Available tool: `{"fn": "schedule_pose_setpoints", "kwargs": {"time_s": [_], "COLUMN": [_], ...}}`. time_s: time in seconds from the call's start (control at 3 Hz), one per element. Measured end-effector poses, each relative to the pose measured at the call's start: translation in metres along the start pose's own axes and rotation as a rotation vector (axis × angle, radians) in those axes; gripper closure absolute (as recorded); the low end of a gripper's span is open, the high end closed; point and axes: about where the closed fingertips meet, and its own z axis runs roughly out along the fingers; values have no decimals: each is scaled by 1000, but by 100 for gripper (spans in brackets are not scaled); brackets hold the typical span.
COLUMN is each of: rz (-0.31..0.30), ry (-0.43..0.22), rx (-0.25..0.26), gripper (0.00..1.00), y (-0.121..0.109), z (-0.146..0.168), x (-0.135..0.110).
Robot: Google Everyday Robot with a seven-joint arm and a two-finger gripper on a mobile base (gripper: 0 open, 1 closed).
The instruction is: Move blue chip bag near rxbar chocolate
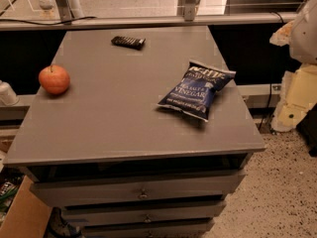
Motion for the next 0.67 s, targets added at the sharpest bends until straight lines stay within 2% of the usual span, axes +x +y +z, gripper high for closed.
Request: {"fn": "schedule_pose_setpoints", "kwargs": {"time_s": [0.33, 0.67], "rz": [0, 10], "ry": [0, -39], "rx": [0, 7], "gripper": [0, 0], "y": [0, -5], "z": [0, 13], "x": [0, -8]}}
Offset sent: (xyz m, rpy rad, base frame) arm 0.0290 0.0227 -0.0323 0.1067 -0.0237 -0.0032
